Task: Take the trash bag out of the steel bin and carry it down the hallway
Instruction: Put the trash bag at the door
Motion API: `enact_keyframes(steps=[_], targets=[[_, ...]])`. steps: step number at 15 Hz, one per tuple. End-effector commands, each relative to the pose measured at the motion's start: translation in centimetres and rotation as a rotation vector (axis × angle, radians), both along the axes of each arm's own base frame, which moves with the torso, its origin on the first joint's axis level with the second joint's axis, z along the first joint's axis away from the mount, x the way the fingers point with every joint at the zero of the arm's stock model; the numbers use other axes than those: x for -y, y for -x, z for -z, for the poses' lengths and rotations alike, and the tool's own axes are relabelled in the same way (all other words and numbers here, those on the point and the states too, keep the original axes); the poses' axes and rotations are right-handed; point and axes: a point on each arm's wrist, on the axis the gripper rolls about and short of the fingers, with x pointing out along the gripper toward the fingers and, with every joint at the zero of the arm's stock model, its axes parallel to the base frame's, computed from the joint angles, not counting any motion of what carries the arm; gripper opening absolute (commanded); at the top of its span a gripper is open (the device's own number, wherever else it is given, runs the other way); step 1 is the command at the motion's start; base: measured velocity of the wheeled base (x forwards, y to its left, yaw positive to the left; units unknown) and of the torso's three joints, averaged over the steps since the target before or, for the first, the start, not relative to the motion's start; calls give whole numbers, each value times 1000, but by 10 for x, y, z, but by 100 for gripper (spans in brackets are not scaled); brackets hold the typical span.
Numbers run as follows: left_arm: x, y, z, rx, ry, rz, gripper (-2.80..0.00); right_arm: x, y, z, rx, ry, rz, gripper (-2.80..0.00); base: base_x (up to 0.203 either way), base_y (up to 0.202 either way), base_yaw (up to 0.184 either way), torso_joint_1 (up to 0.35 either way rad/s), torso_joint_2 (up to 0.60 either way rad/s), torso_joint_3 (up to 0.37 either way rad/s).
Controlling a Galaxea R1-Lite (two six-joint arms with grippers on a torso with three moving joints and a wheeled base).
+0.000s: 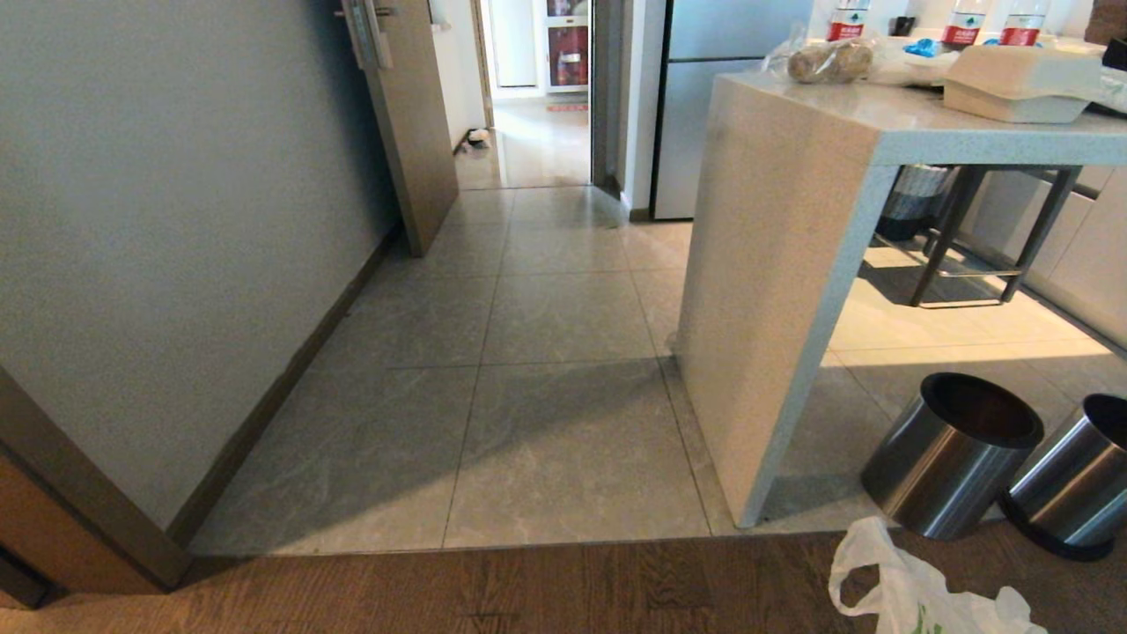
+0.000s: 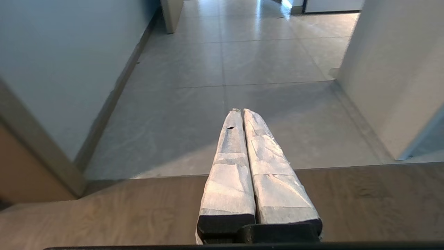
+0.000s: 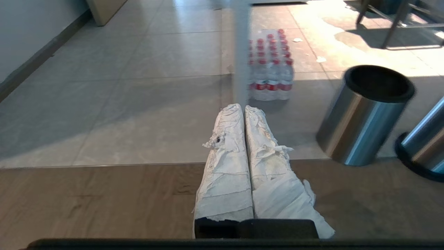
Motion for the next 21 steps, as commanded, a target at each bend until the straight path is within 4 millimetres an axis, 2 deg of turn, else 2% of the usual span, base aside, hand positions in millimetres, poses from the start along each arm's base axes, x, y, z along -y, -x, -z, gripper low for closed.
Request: enact_keyframes(steps=[1, 6, 11, 21], targets=[[0, 0, 0, -1, 0, 0, -280, 0, 3, 1, 39, 0, 0, -280, 0, 191, 2, 2, -2, -2], [0, 0, 0, -1, -1, 0, -280, 0, 3, 1, 38, -1, 0, -280, 0, 169, 1, 2, 0, 1], [0, 0, 0, 0, -4, 0, -280, 0, 3, 1, 38, -1, 0, -280, 0, 0, 0, 0, 0, 0], [0, 0, 0, 0, -4, 0, -280, 0, 3, 1, 39, -1, 0, -280, 178, 0, 1, 2, 1, 2]])
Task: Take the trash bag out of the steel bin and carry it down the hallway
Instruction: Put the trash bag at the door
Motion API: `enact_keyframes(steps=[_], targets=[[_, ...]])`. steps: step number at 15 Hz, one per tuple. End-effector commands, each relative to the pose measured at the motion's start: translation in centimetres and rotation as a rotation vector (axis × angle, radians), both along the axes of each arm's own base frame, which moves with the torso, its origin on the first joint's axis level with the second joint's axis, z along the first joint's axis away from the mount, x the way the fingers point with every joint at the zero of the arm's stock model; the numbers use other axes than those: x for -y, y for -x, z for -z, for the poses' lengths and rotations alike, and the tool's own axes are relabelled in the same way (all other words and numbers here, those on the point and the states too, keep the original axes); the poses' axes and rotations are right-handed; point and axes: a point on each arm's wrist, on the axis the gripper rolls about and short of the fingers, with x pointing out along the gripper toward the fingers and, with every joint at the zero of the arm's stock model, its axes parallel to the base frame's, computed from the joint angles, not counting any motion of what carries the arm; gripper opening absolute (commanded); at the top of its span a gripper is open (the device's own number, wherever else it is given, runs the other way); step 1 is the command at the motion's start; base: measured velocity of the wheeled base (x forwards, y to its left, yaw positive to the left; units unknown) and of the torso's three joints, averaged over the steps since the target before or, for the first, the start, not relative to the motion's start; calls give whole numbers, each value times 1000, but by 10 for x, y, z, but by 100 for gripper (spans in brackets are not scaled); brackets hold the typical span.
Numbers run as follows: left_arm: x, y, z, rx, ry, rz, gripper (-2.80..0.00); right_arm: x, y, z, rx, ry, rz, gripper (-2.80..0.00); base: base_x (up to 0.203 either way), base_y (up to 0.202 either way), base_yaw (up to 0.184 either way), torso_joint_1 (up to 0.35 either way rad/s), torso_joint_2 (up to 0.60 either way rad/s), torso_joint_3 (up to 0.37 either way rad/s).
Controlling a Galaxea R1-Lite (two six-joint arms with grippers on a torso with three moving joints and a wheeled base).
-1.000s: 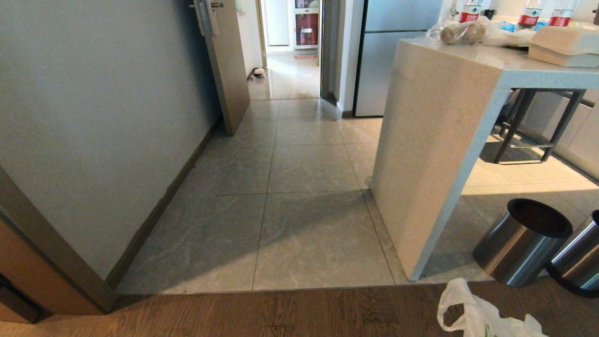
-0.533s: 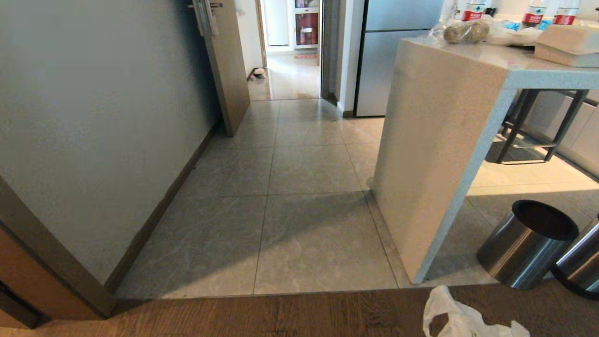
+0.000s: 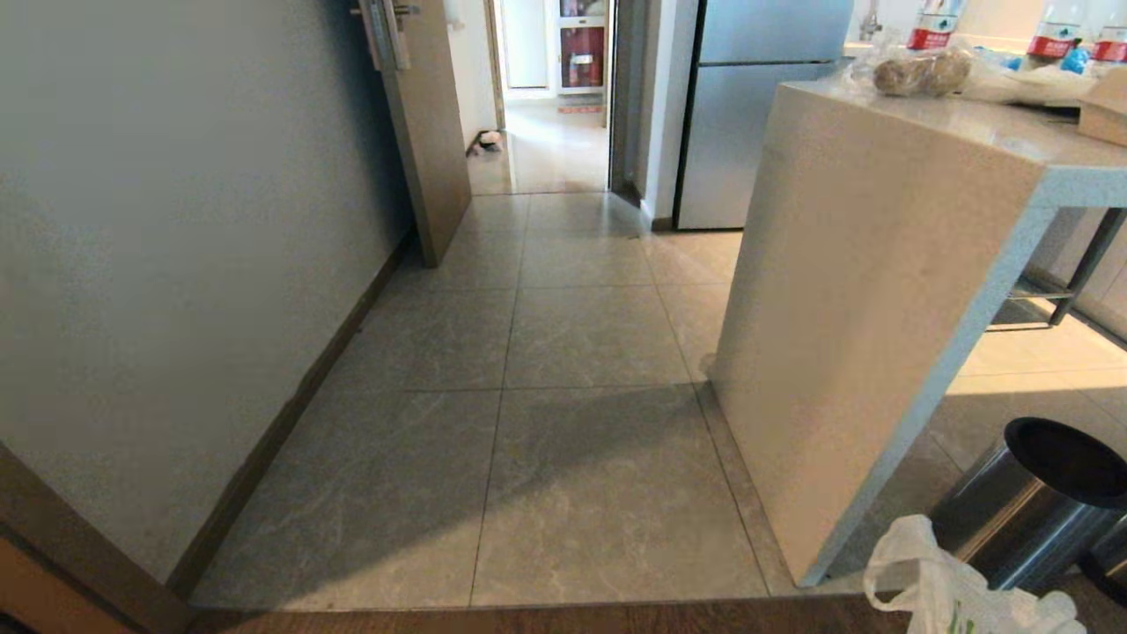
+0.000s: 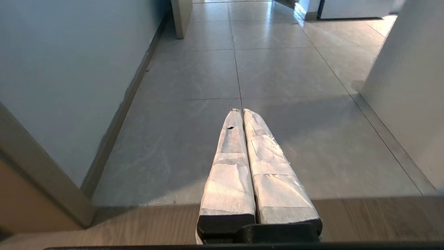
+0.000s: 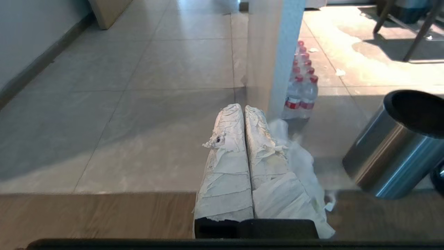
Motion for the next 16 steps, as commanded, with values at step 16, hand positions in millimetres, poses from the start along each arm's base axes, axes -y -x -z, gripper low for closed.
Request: enact_keyframes(steps=[16], targets=[[0, 0, 0, 0, 0, -1, -280, 0, 3, 1, 39, -1, -4, -280, 189, 0, 0, 2, 2, 2]])
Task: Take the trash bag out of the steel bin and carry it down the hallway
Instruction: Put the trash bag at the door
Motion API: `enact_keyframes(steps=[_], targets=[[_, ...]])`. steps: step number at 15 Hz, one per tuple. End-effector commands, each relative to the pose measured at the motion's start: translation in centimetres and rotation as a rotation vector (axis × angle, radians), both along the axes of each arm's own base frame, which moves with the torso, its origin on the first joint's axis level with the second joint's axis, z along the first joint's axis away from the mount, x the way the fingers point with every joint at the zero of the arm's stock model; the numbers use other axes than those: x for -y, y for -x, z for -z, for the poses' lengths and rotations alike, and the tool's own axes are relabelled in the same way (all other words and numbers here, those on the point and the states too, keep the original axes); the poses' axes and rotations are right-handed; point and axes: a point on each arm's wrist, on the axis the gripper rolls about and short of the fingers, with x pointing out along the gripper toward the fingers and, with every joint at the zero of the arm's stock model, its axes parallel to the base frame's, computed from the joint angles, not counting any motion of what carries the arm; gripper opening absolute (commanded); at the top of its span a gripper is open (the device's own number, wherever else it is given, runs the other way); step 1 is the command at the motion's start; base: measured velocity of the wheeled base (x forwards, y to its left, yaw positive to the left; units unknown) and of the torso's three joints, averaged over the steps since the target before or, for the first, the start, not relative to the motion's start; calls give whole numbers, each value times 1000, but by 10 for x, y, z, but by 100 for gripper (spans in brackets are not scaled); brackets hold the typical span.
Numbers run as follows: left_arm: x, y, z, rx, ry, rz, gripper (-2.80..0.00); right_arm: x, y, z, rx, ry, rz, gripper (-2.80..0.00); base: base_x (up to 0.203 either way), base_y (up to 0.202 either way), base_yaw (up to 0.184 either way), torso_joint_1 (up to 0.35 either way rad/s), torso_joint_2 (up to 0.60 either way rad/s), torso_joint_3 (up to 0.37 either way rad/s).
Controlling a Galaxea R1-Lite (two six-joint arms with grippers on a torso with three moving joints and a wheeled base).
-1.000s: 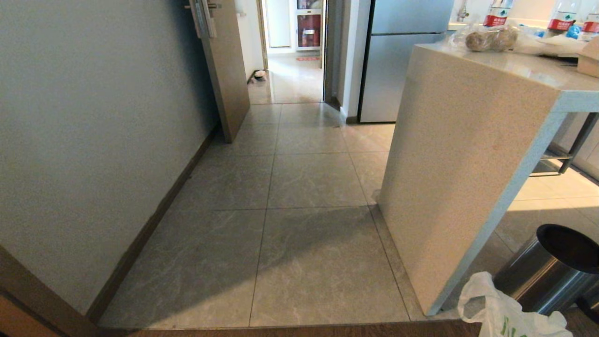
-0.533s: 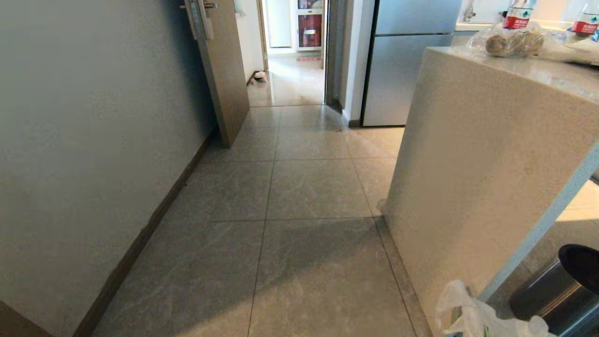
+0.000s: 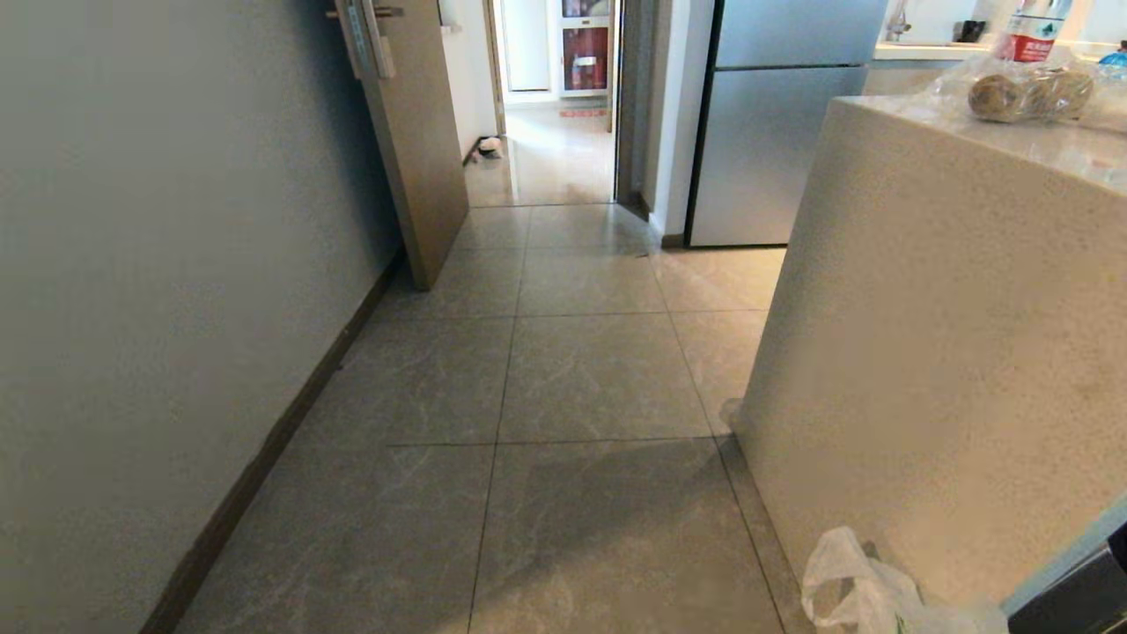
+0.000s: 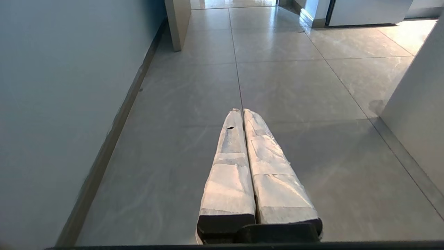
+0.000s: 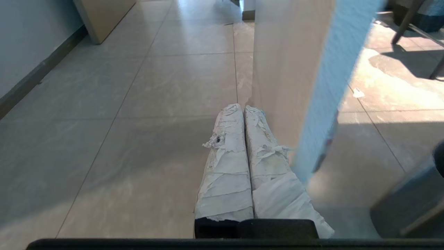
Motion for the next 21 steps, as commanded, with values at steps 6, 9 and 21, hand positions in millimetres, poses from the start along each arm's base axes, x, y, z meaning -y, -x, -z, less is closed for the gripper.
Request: enact_keyframes(steps=[6, 9, 21], targets=[[0, 0, 0, -1, 1, 0, -280, 0, 3, 1, 40, -1, -1, -280, 187, 0, 2, 2, 2, 3], [0, 0, 0, -1, 1, 0, -280, 0, 3, 1, 40, 1, -1, -280, 188, 0, 2, 2, 5, 1], [0, 0, 0, -1, -1, 0, -280, 0, 3, 1, 39, -1, -1, -280, 189, 0, 2, 2, 1, 3]])
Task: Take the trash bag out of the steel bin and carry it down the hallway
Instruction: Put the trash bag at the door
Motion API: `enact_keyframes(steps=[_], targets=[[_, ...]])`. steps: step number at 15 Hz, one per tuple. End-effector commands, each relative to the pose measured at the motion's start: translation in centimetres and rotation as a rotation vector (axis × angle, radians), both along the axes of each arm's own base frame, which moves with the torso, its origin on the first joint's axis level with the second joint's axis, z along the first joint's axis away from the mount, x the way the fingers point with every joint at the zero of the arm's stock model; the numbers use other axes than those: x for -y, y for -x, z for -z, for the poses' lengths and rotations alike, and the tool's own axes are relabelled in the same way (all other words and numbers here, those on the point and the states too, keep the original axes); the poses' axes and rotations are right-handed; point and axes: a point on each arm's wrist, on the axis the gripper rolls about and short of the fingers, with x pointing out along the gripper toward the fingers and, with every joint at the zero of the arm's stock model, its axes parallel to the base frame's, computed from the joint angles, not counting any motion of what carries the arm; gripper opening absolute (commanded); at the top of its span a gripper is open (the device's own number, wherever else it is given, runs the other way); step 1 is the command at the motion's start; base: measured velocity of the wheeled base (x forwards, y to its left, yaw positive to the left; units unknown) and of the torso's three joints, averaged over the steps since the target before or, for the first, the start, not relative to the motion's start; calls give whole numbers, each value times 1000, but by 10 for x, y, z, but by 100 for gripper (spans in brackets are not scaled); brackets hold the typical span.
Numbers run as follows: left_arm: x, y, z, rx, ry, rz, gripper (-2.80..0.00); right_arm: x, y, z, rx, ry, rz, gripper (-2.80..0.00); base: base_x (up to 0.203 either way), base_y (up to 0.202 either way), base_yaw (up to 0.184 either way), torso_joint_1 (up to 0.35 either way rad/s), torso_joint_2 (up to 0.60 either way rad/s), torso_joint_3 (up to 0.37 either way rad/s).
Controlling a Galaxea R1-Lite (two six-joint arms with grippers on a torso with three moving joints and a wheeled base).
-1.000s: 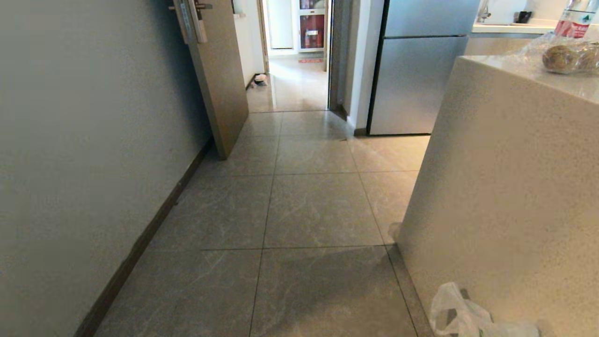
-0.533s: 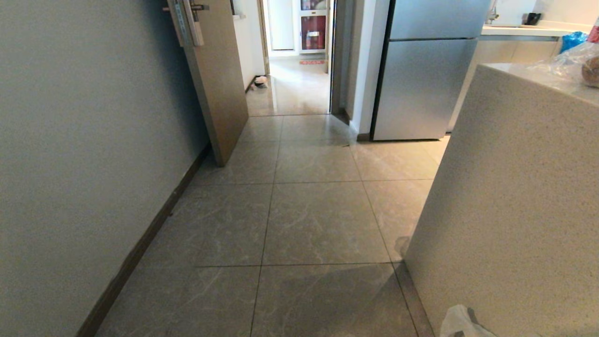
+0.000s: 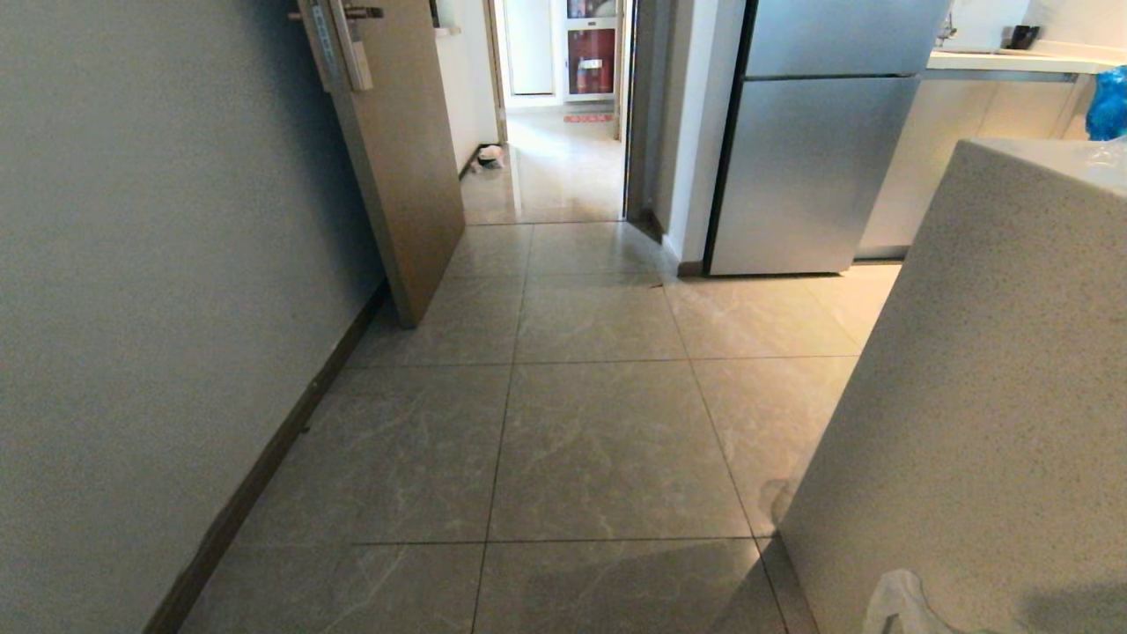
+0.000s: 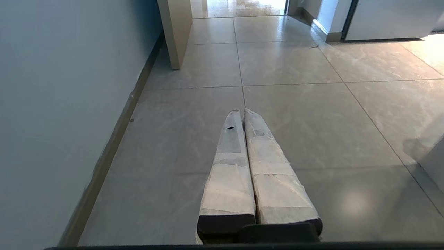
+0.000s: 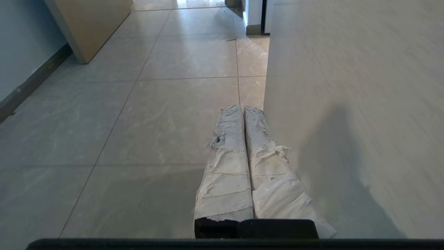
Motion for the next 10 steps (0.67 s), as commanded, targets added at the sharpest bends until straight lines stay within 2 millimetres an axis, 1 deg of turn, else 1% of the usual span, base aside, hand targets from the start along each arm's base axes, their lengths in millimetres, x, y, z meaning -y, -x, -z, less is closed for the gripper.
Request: enact_keyframes(steps=[1, 10], targets=[[0, 0, 0, -1, 0, 0, -280, 0, 3, 1, 38, 0, -1, -280, 191, 0, -1, 2, 1, 2], [0, 0, 0, -1, 0, 0, -280, 0, 3, 1, 40, 0, -1, -280, 189, 0, 1, 2, 4, 3]])
